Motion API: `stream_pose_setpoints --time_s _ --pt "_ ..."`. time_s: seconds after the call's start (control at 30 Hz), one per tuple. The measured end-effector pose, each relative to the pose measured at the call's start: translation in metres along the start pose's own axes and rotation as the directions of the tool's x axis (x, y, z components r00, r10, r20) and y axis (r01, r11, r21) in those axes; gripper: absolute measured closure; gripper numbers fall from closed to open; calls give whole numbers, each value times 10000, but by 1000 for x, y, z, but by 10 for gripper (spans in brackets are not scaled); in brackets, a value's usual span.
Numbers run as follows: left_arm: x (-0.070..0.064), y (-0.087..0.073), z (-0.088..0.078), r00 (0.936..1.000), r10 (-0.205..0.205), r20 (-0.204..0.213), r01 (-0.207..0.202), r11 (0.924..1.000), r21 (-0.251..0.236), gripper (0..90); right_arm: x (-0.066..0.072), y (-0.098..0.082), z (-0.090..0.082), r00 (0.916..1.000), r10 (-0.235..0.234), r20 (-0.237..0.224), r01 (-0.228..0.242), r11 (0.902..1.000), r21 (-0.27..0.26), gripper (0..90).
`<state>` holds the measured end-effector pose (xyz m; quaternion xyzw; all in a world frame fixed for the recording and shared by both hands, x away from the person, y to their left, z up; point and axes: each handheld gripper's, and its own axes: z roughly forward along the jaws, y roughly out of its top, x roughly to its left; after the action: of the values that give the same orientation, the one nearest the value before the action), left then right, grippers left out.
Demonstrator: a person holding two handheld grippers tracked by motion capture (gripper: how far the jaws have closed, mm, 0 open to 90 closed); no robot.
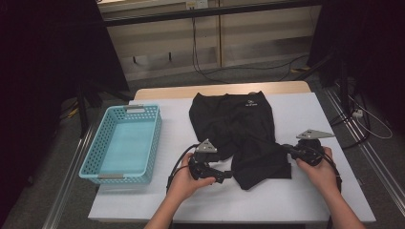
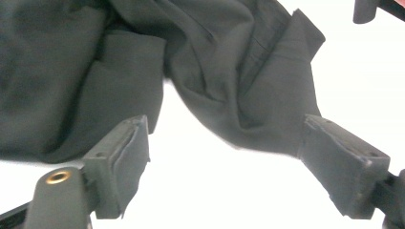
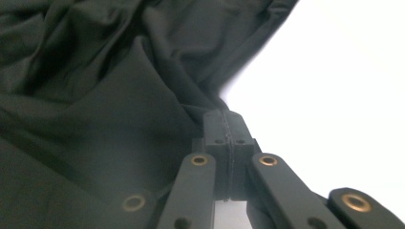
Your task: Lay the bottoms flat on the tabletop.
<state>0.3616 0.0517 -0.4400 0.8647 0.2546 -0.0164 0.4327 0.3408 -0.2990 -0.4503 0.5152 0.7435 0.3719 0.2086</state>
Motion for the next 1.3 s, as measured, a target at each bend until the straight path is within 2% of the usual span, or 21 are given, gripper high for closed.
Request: stream_pose_setpoints --time_s 0.1,0.27,0.37,0.43,0.5,0.63,0.73,0.87,1.0,1.1,1.3 --pt "-1 -1 0 10000 14 31 -14 9999 -125 140 2 0 1 9996 -195 212 194 9998 55 811" --pt "-5 -2 1 9995 228 239 -226 9997 -80 121 8 1 0 9997 -181 139 183 9998 -101 654" --pt "-8 -2 3 9991 373 217 -372 9993 -23 121 11 0 -4 9998 -191 98 192 9998 -96 603" --pt "-11 -2 5 9987 436 265 -436 9990 -39 138 12 -3 -8 10000 -53 -49 53 10000 -82 593" --pt "-14 -2 7 9977 549 388 -552 9985 51 176 12 -5 -13 9999 -140 -69 140 9999 -83 587" --pt "-19 -1 11 9967 501 642 -512 9986 160 270 10 -11 -19 9998 -123 -127 123 9999 -24 586" --pt "-24 0 13 9955 696 636 -713 9972 236 289 11 -13 -23 9997 -64 -240 63 10000 -49 580" --pt "-27 1 15 9948 561 853 -582 9981 218 329 17 -12 -27 9985 27 -553 -38 9998 -199 576" --pt "-28 0 18 9940 631 894 -662 9973 320 343 24 -11 -31 9976 -170 -673 157 9997 -198 573" --pt "-30 1 19 9935 722 874 -752 9967 304 347 29 -11 -32 9975 -376 -606 376 9993 -13 563" --pt "-32 0 23 9937 791 791 -819 9961 330 359 36 -21 -41 9934 -868 -745 893 9955 302 597"
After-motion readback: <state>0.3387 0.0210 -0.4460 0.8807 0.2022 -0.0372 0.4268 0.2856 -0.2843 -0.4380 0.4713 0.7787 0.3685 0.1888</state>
